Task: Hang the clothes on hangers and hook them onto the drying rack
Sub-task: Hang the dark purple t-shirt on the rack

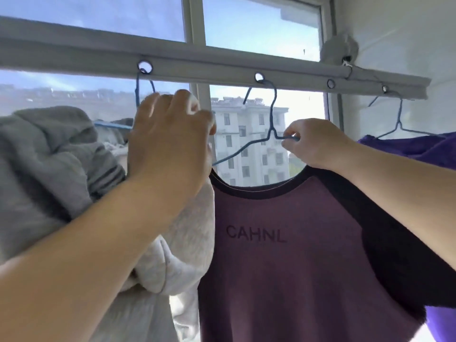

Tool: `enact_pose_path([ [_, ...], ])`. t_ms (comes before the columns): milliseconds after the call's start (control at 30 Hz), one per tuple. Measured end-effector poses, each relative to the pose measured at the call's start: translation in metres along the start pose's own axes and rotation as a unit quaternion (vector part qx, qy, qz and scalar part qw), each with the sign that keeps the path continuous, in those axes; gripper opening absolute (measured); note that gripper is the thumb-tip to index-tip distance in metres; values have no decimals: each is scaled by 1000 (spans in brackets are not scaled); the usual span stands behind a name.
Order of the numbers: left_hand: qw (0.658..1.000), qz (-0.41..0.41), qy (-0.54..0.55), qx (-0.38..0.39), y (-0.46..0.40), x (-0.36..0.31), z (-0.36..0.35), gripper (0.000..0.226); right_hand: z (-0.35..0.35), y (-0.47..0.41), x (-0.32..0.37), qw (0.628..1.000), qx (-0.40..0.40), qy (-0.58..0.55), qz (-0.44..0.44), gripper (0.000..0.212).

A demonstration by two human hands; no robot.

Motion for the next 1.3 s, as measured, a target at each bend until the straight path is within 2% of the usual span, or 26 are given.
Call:
enact_pose_path([
  [100,1000,-7,-11,-4,-1,15,9,15,-4,0,12,1000,-10,8,-20,31],
  [300,995,37,13,91,-2,36,4,10,1,5,21,998,-10,33,-45,33],
  [533,988,-2,98,119,0,14,-14,20,28,12,3,997,-14,14,-73,39],
  [700,976,-8,152,155,-10,-25,-34,28,46,13,-45,992,-34,1,-121,48],
  [867,961,-8,225,163,-25,-72,-62,41,55,4,-122,985,-42,67,-153,30],
  [1033,935,-30,295,193,-34,-110,-87,50,53,-17,-195,974,-51,98,-199,32],
  [1200,943,-38,262,200,-39,-134,-111,67,29,-38,-253,962,-22,133,-237,42],
  [1300,954,-39,247,165,-39,-141,-123,78,20,-51,-277,955,-16,177,-238,46],
])
Point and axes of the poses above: each hand's wrist, its own y-axis away from the middle knuckle, its own z-axis out of the back of the hand, x = y × z, the point moved 4 cm from there along -y, towards the middle knuckle, and after that the axes turned 1 degree about -x, right-handed, at the moved point
